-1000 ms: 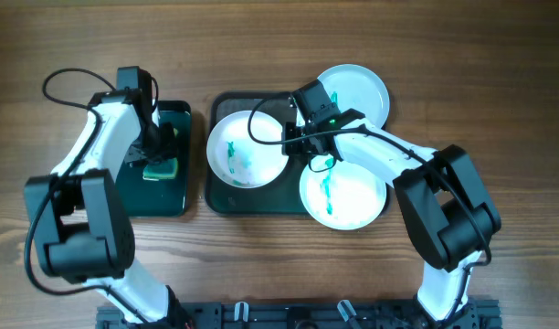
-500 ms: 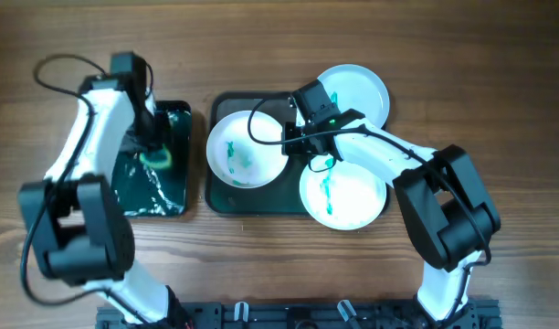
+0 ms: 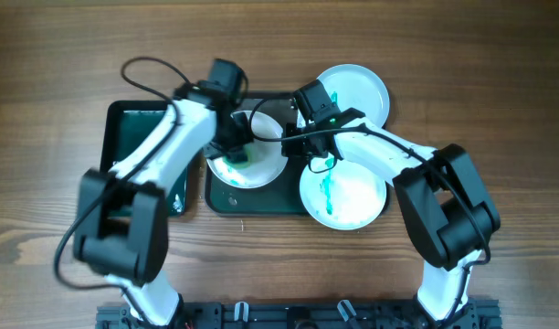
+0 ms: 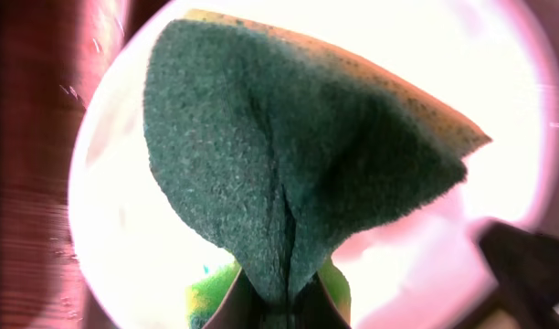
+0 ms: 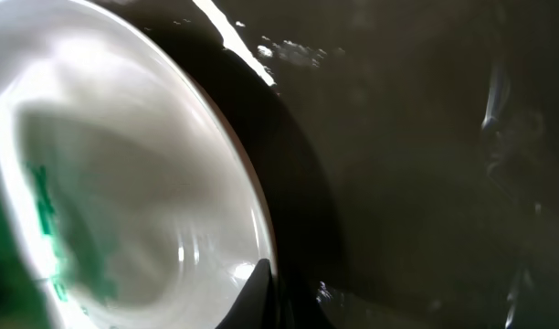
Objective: Clean dirty plates on tray and stack at the side
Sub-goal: 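Scrub the lower-left white plate with the sponge while the right gripper holds it, then lift the scrubbed plate with the right gripper and place it right of the tray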
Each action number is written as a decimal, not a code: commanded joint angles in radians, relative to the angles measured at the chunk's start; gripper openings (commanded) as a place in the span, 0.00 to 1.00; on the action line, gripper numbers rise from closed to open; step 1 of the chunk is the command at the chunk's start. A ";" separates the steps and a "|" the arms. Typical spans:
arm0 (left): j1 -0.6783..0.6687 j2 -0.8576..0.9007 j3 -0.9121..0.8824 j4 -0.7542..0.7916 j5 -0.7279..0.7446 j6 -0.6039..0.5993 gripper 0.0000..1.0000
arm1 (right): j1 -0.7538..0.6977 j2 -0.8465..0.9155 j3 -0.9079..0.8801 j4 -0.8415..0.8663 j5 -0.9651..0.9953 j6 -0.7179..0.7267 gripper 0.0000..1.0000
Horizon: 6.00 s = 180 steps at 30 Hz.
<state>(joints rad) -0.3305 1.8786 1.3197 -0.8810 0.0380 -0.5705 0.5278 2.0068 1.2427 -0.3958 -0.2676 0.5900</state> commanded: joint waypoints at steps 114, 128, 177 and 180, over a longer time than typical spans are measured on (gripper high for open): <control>0.348 -0.137 0.166 -0.119 0.124 0.148 0.04 | 0.507 -0.286 0.081 -0.058 1.546 -0.515 0.04; 0.232 -0.137 0.166 -0.119 0.116 0.148 0.04 | -0.362 -0.626 0.081 -0.477 0.230 -0.145 0.04; 0.130 -0.135 0.166 -0.097 0.094 0.148 0.04 | -0.430 -0.451 -0.388 -0.420 0.035 -0.377 0.21; 0.130 -0.135 0.166 -0.097 0.094 0.148 0.04 | -0.430 -0.451 -0.431 -0.370 0.032 -0.368 0.16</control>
<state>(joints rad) -0.1986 1.7493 1.4712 -0.9813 0.1390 -0.4454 0.0940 1.5604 0.8547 -0.7994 -0.2352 0.2142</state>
